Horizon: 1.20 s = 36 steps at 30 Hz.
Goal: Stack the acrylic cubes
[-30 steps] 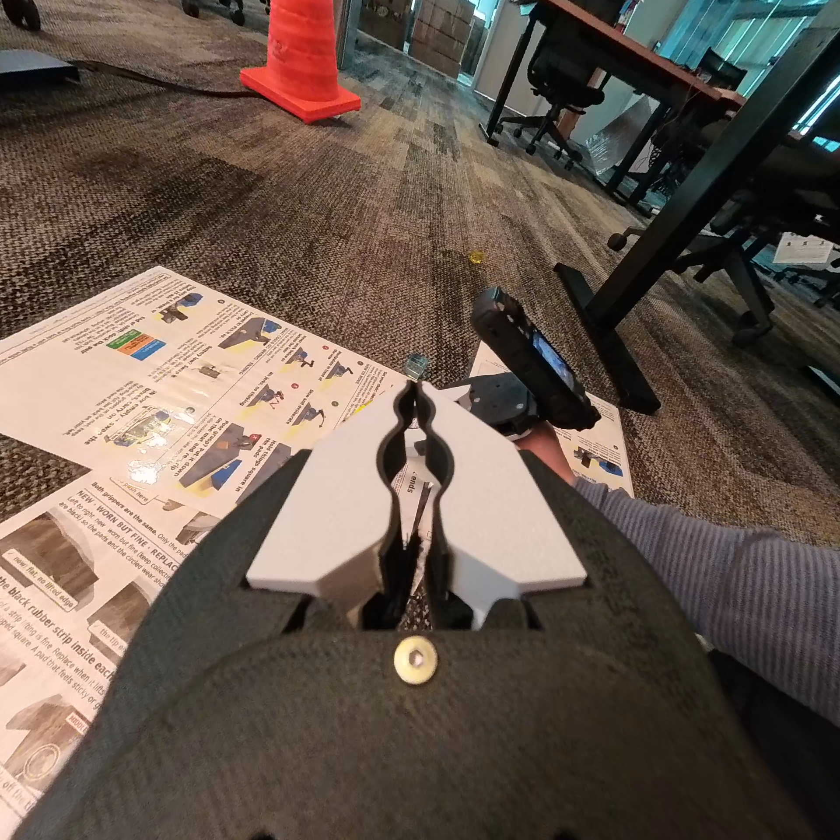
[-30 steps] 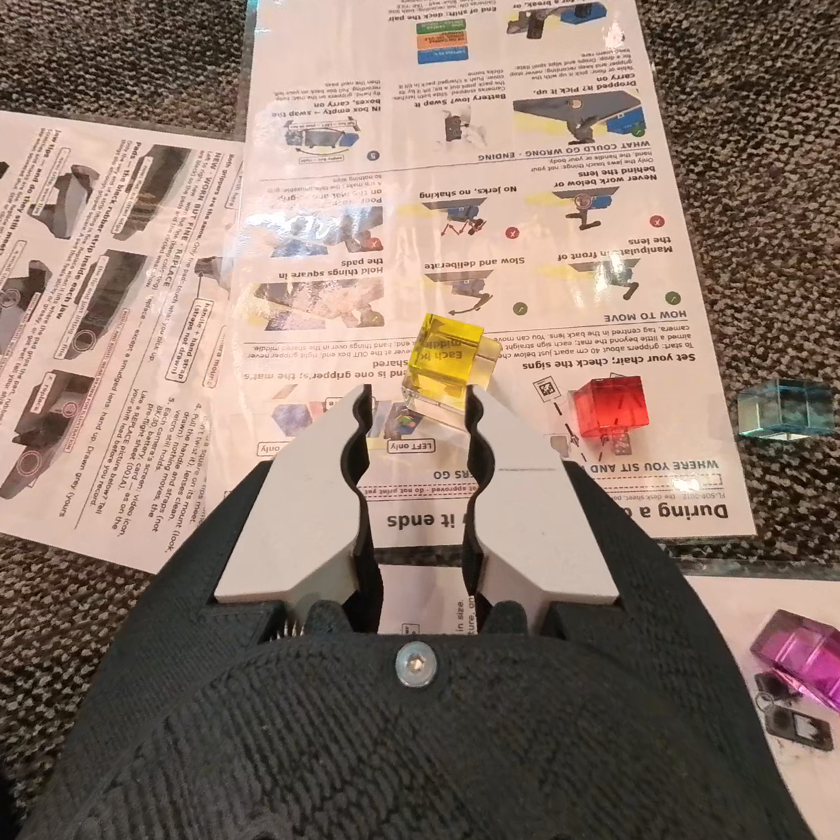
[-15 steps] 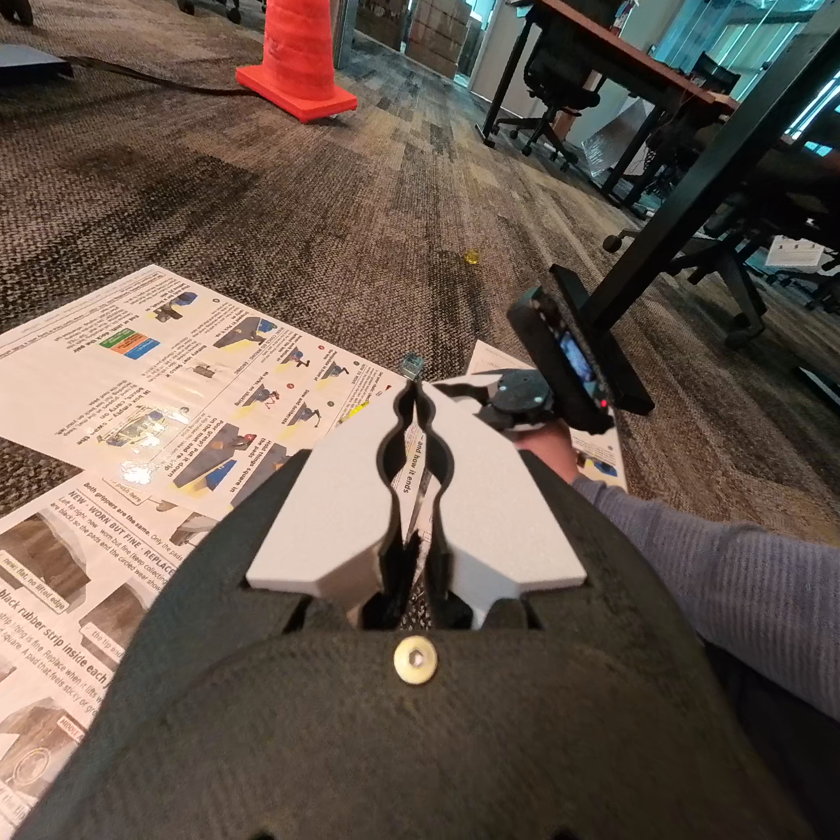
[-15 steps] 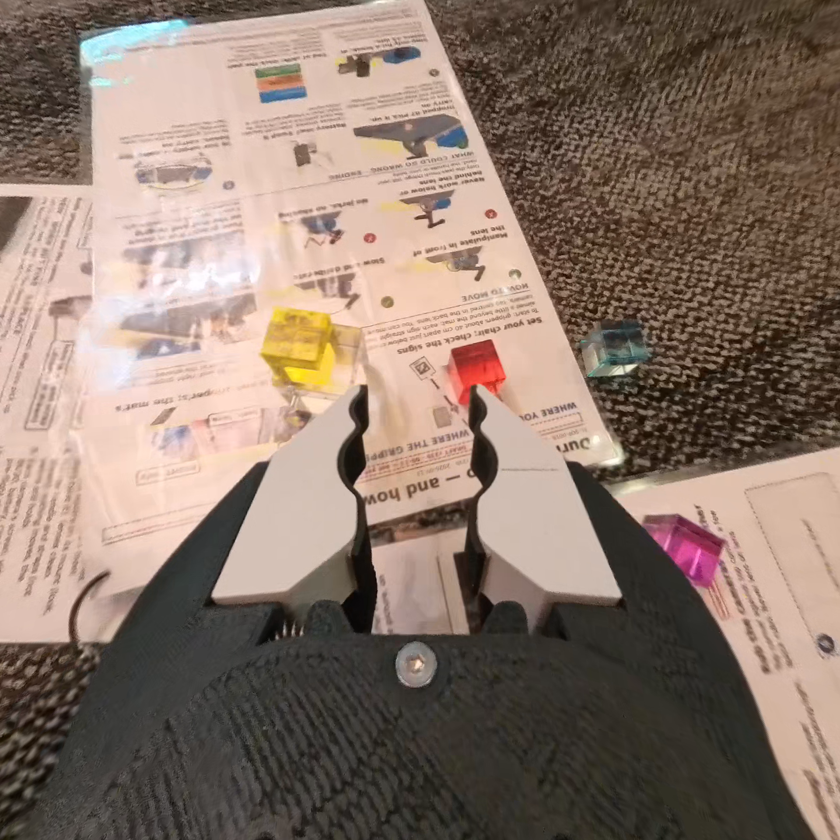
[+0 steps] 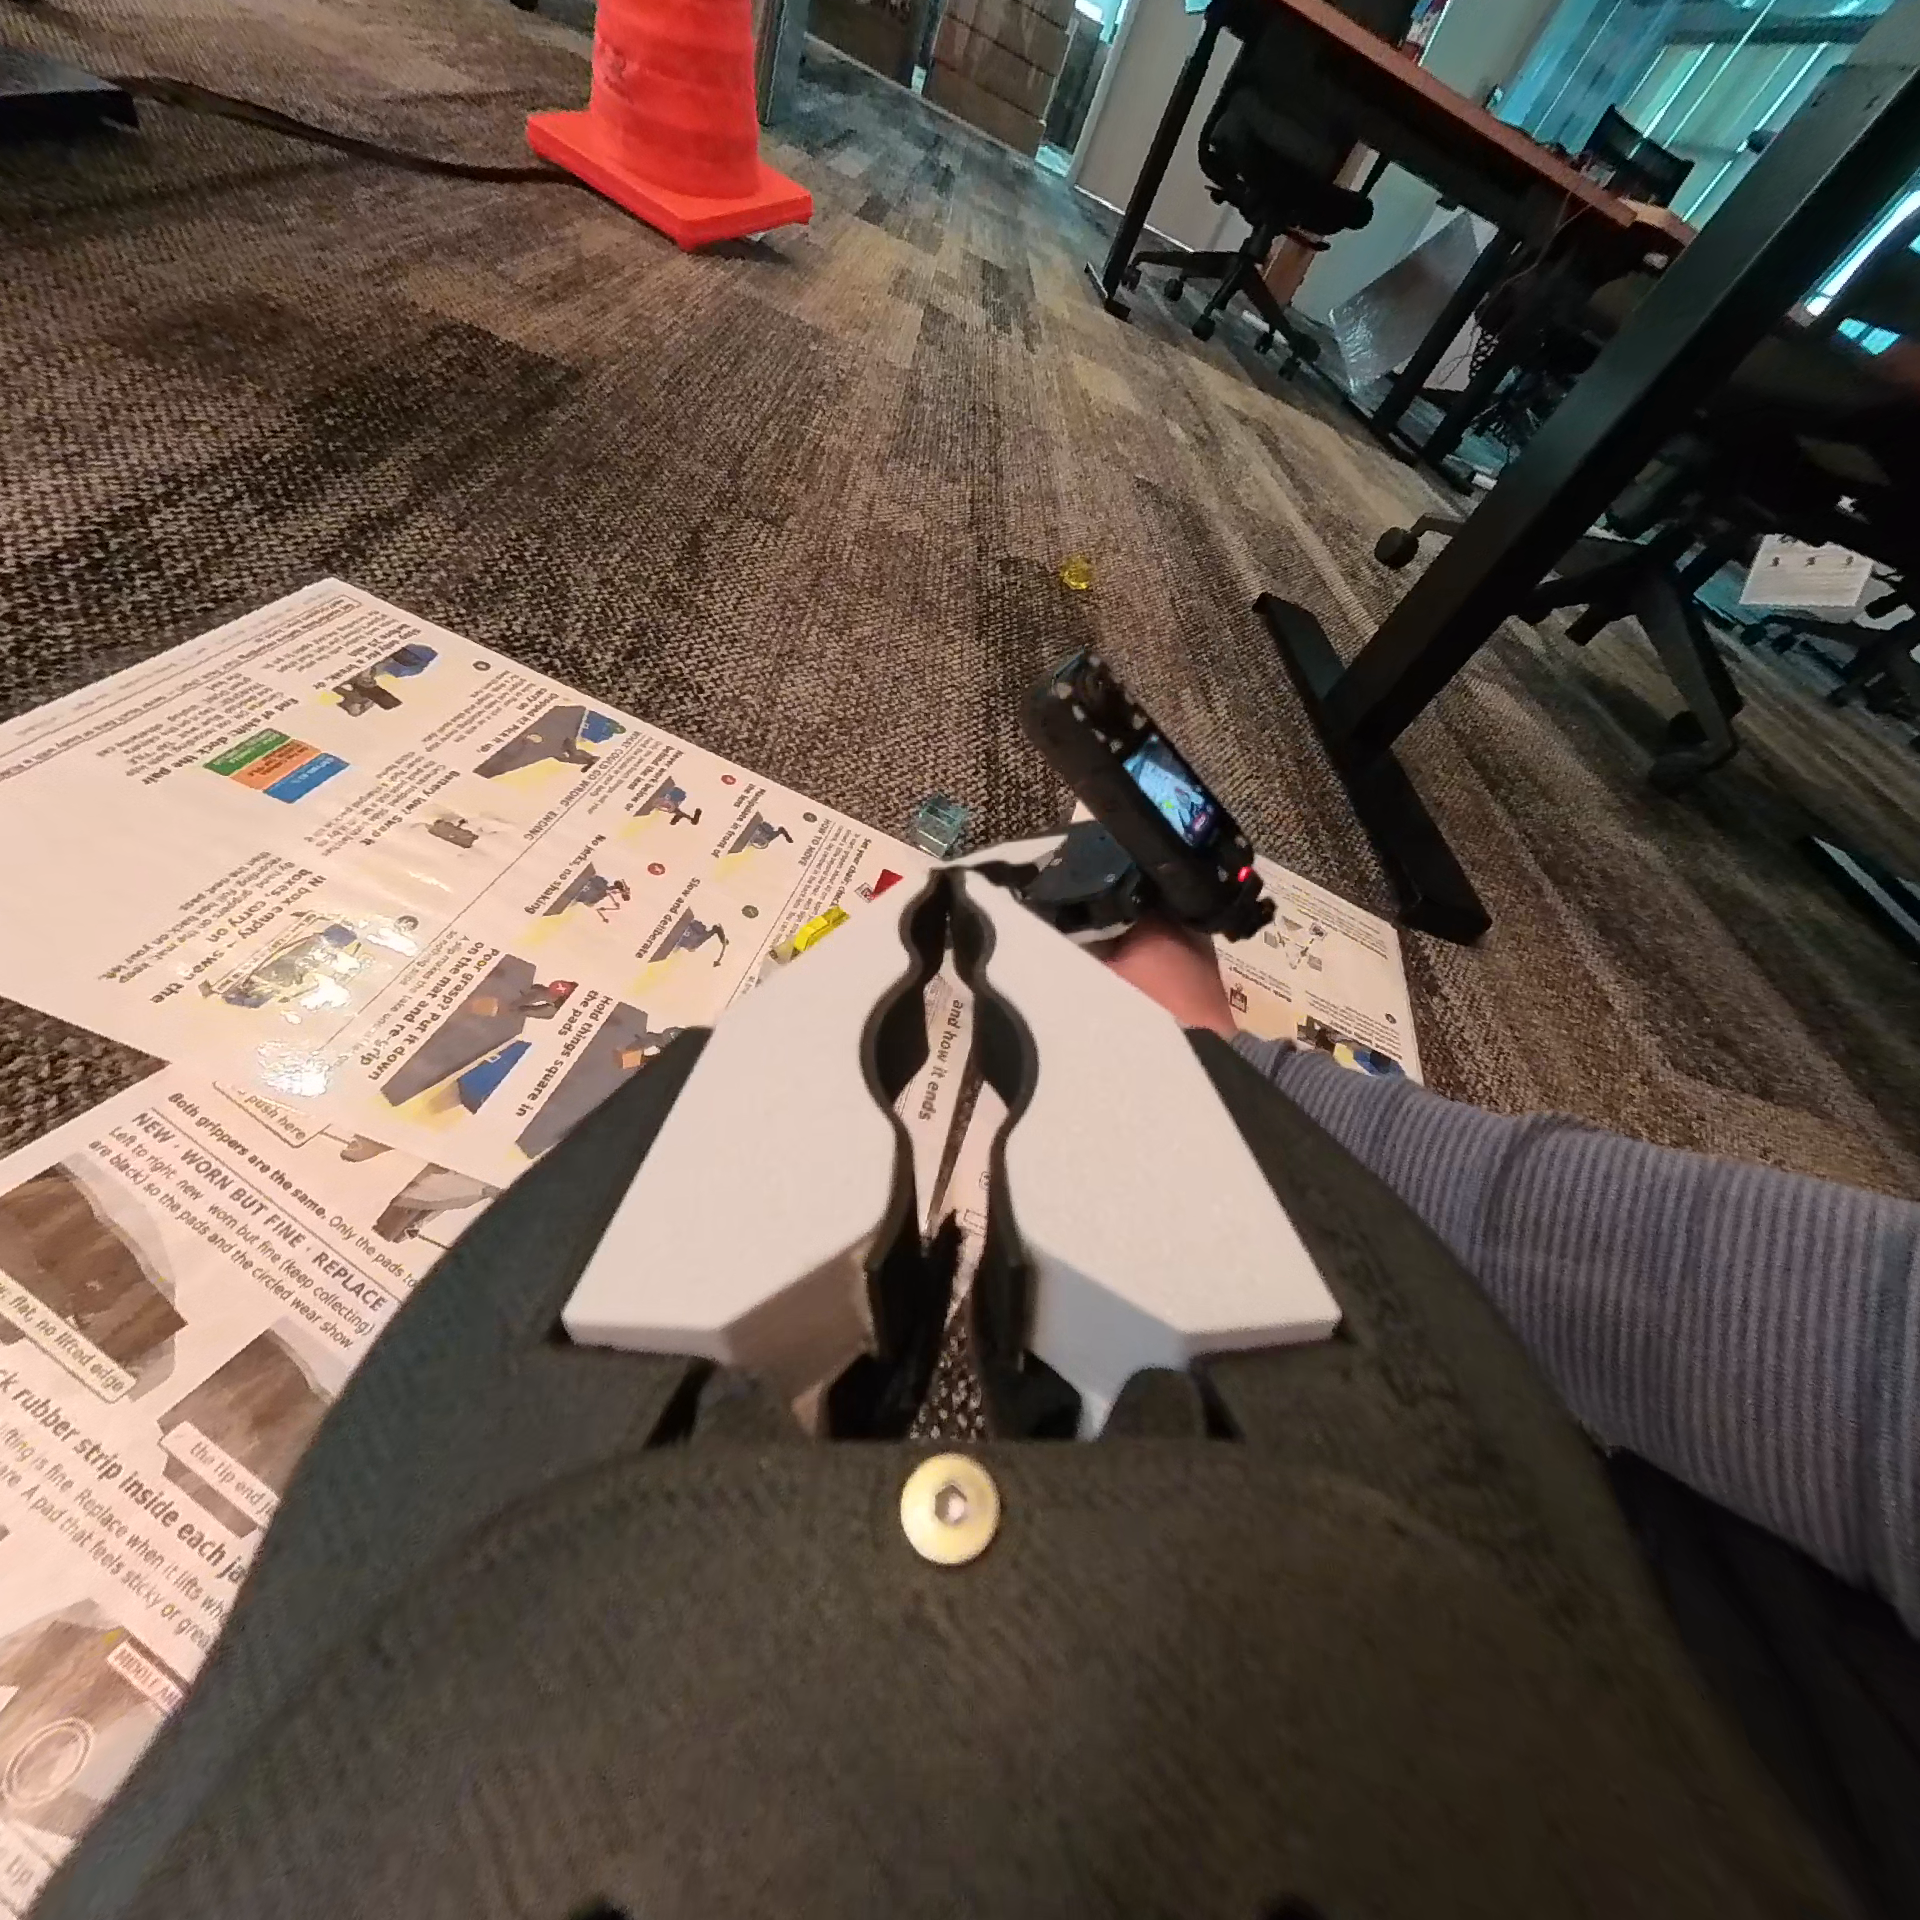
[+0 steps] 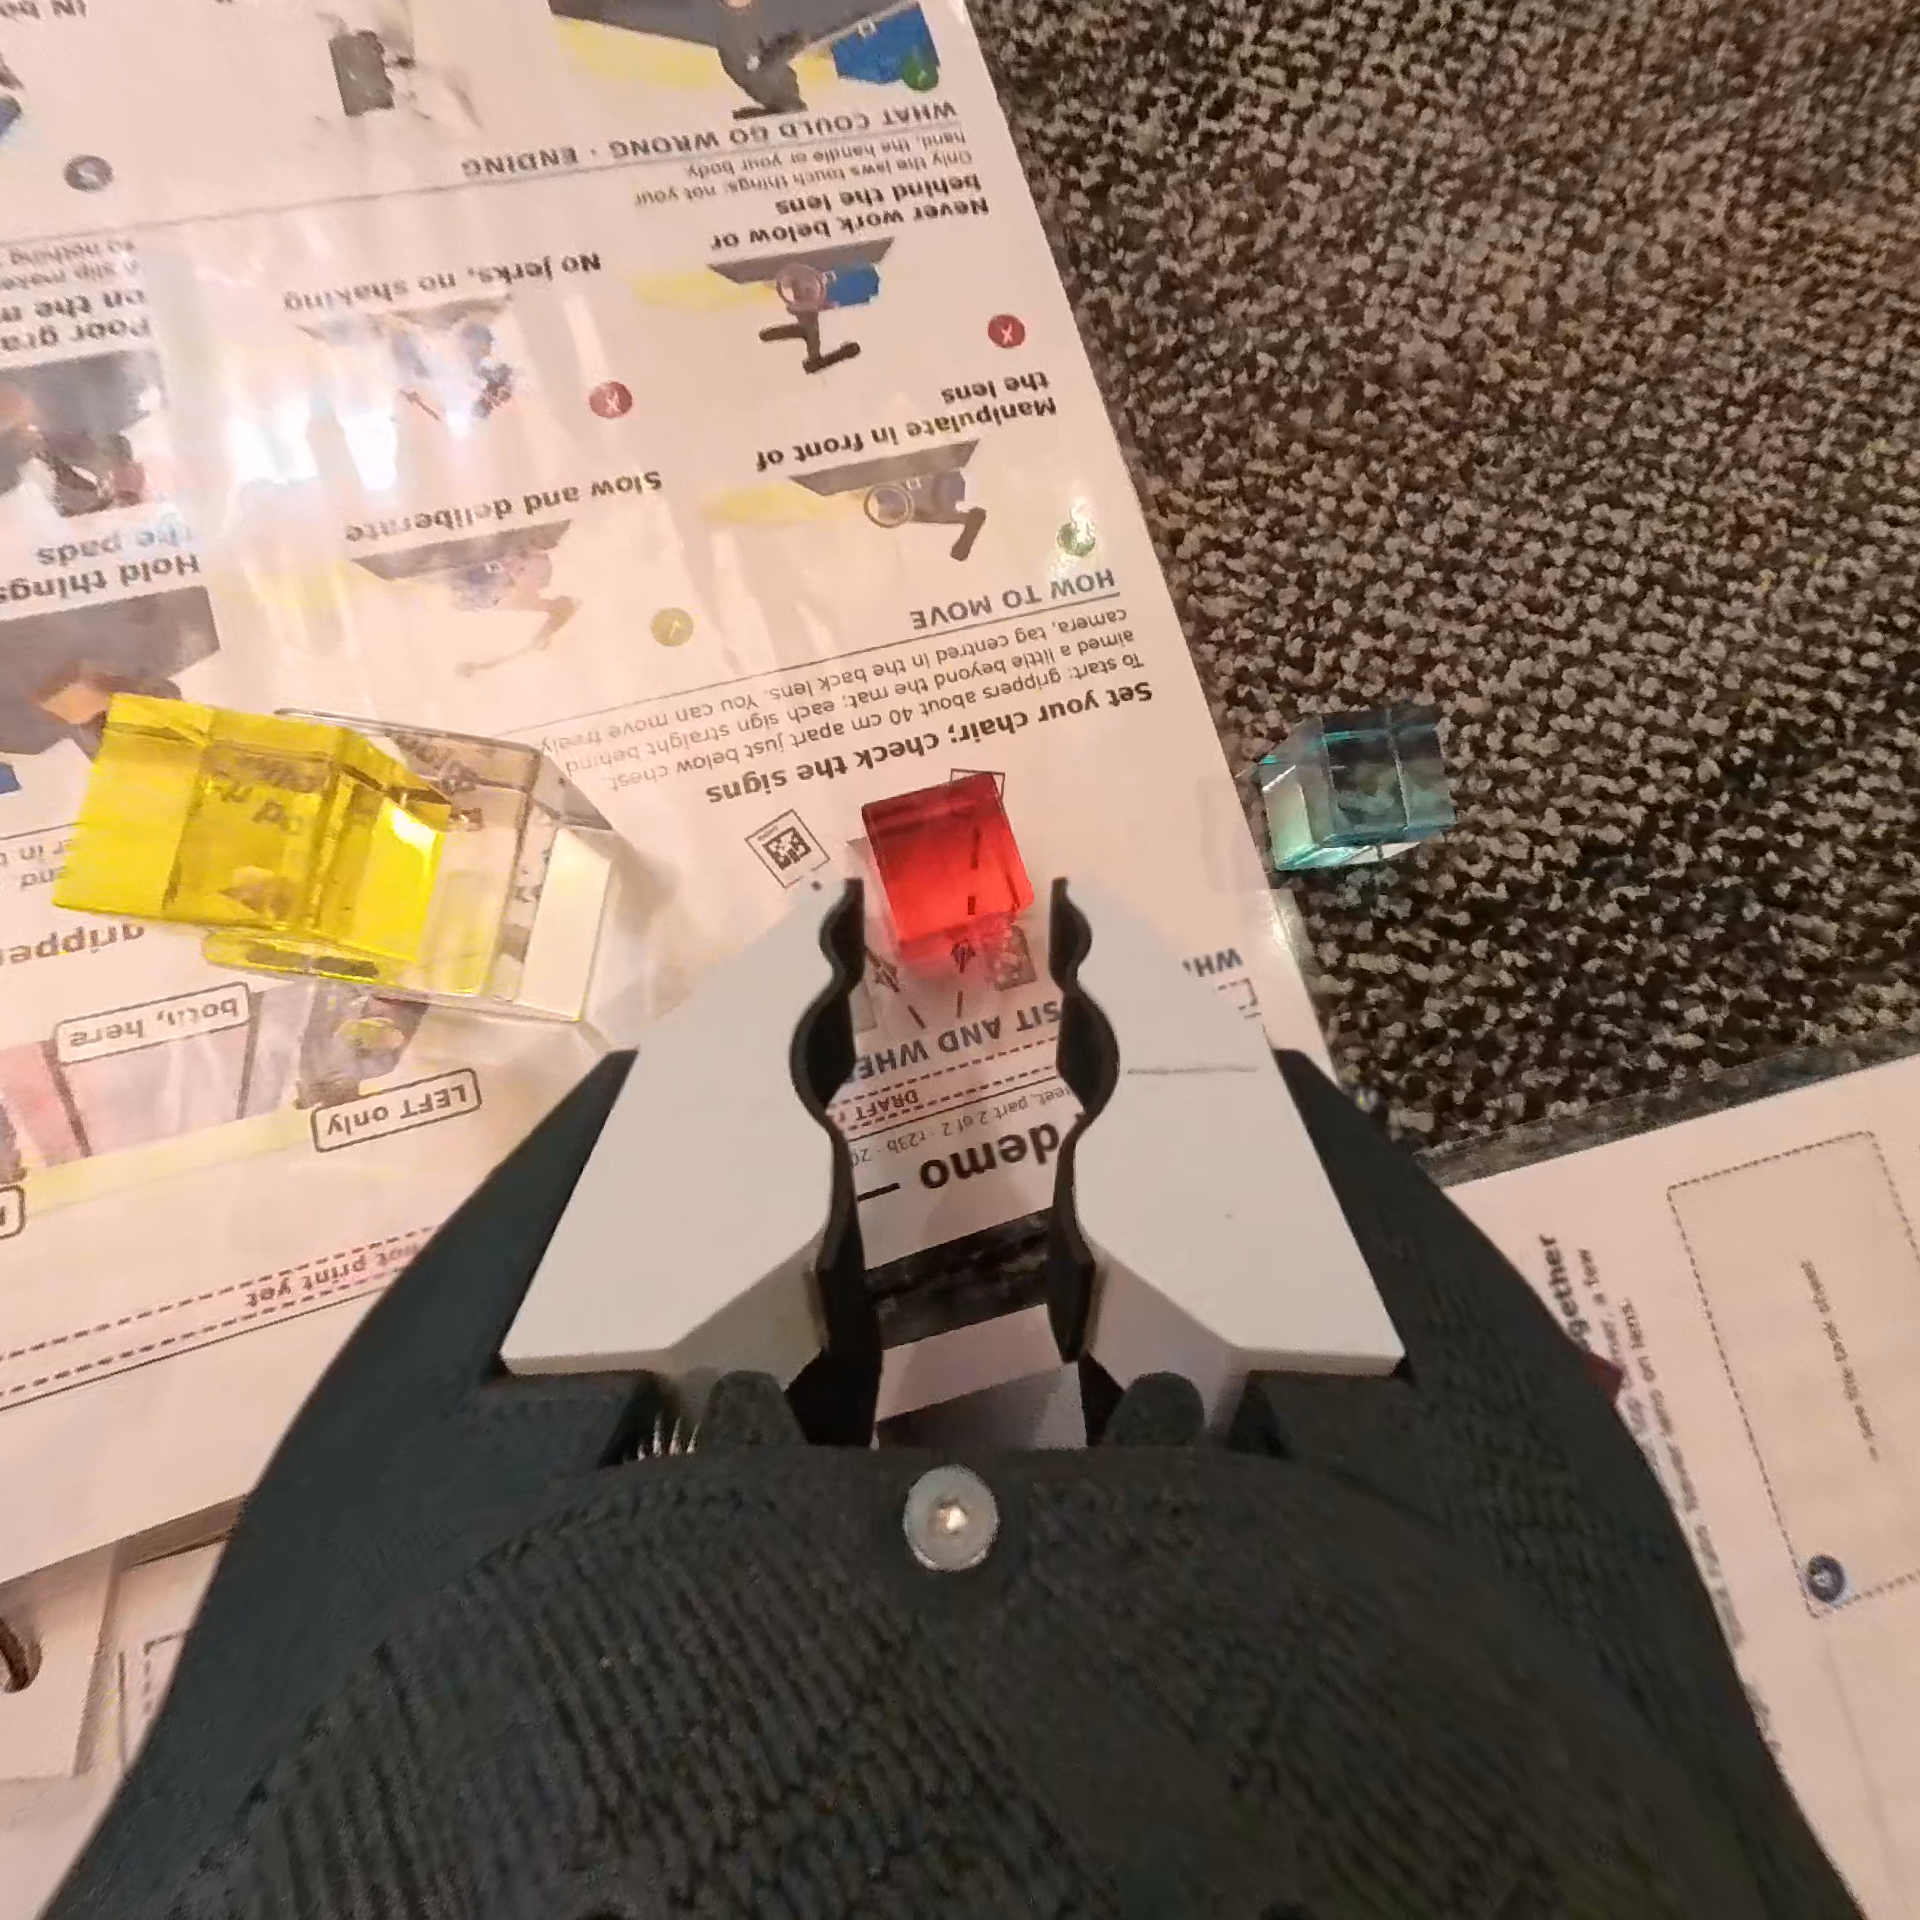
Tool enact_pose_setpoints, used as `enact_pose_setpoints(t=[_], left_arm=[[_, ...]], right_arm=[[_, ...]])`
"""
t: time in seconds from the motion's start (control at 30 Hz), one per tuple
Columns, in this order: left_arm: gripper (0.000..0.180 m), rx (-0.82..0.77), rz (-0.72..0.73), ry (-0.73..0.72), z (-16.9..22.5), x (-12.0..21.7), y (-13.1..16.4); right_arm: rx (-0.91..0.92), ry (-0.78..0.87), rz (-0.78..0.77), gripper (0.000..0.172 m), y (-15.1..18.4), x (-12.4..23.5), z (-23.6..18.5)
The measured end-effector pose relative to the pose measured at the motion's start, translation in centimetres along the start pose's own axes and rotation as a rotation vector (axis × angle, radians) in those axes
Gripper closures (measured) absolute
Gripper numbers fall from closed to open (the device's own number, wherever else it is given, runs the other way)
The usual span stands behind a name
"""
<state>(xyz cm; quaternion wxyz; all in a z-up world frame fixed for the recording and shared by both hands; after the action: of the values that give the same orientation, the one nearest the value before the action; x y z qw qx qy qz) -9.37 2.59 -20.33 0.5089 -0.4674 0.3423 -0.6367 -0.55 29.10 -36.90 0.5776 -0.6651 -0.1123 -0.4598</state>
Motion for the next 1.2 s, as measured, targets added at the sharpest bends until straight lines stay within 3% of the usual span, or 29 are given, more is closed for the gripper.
enact_pose_setpoints(t=[0.27,0.4,0.53,0.83,1.2], left_arm=[[0.180,-0.003,0.009,-0.005,0.0,0.2,-0.1],[0.180,0.008,0.023,-0.006,-0.1,0.4,-0.3],[0.180,0.012,0.028,-0.002,0.0,0.5,-0.4],[0.180,0.020,0.039,-0.009,-0.2,0.7,-0.5],[0.180,0.021,0.040,-0.007,-0.2,0.7,-0.6]], right_arm=[[-0.054,-0.037,0.035,0.148,-0.7,1.7,0.0],[-0.127,-0.171,0.154,0.148,-2.6,5.1,-1.3],[-0.069,-0.273,0.135,0.148,-3.6,6.7,-3.2],[0.071,-0.237,0.051,0.148,-3.8,6.6,-5.2],[0.098,-0.201,0.049,0.144,-3.5,6.0,-5.8]])
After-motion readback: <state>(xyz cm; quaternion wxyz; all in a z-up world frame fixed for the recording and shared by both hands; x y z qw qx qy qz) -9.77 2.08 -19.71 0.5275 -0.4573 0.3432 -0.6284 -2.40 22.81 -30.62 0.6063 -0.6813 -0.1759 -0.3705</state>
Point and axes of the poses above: each gripper's, where its closed fingertips meet, x back along the fingers, y out of its underside, z = x × y across the jaws, the point moved 10 cm from there along x, back along the fingers, and after that the axes turned 2 degrees about -x, right-handed, at the moved point
